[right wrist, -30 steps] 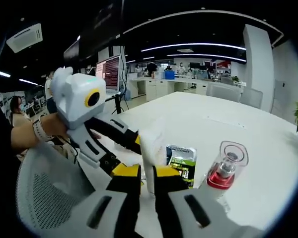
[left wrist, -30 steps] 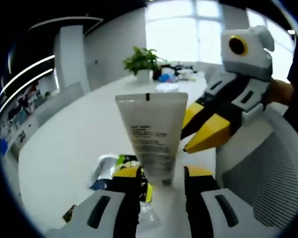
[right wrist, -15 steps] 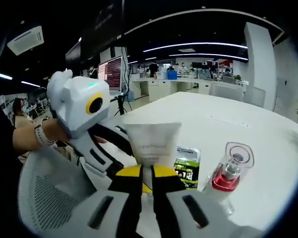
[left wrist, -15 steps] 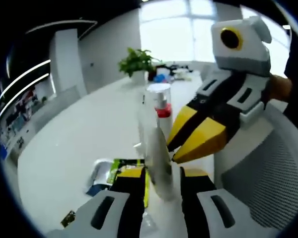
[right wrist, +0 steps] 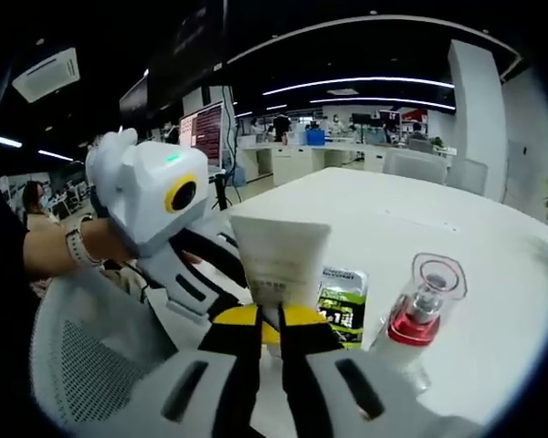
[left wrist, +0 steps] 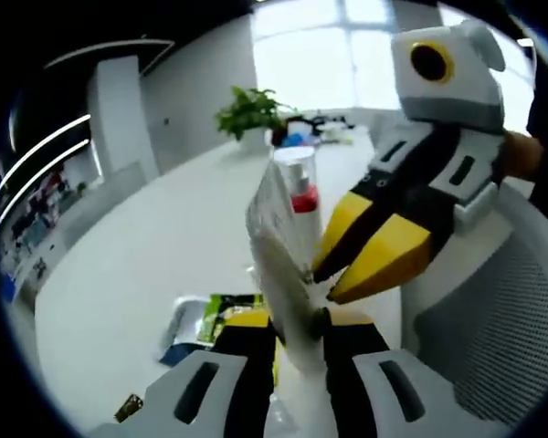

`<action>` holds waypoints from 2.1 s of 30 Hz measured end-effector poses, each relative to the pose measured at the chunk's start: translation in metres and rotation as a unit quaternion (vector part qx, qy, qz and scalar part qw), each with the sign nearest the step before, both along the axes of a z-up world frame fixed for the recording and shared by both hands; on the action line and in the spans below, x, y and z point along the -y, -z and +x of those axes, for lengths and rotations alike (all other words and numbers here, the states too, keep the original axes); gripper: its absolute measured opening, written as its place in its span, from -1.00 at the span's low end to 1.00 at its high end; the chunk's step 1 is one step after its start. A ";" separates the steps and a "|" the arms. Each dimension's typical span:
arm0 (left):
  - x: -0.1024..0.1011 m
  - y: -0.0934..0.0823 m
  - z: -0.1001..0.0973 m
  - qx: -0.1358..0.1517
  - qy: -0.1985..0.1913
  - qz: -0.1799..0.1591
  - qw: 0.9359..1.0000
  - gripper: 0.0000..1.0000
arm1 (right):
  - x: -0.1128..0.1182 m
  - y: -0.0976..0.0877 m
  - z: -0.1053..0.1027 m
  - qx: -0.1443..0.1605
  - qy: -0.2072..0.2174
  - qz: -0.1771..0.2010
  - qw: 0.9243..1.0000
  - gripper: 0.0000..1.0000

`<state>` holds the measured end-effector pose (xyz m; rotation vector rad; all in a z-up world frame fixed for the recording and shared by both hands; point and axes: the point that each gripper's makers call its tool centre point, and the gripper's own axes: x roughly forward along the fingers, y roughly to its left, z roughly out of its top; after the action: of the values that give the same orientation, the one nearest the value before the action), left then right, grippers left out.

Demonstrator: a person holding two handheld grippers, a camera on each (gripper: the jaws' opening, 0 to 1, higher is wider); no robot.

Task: Arrange the skincare products in the storage area until every visible bottle or jar stands upright without overlapping.

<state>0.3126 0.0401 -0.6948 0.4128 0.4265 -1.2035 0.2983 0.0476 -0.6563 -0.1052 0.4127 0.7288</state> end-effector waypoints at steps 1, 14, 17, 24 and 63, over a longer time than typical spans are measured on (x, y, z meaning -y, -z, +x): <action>0.001 0.000 -0.001 0.000 0.002 -0.002 1.000 -0.69 | 0.005 0.001 0.002 0.000 0.004 0.000 1.000 -0.85; 0.007 0.001 0.004 -0.014 0.009 -0.031 0.999 -0.71 | 0.060 0.004 -0.005 -0.009 0.064 -0.016 0.998 -0.83; 0.009 0.001 0.004 -0.025 0.010 -0.044 0.999 -0.72 | 0.073 0.006 -0.006 -0.010 0.081 -0.024 0.996 -0.80; 0.015 0.002 0.005 -0.022 0.034 -0.042 0.998 -0.73 | 0.091 -0.002 -0.001 -0.003 0.111 -0.017 0.994 -0.65; 0.048 0.006 0.018 -0.033 0.081 -0.035 0.996 -0.72 | 0.101 0.003 0.001 -0.035 0.130 0.009 0.991 0.89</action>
<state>0.3308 -0.0077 -0.7006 0.3539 0.4117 -1.3889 0.2997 -0.0537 -0.6590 -0.0090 0.4770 0.4805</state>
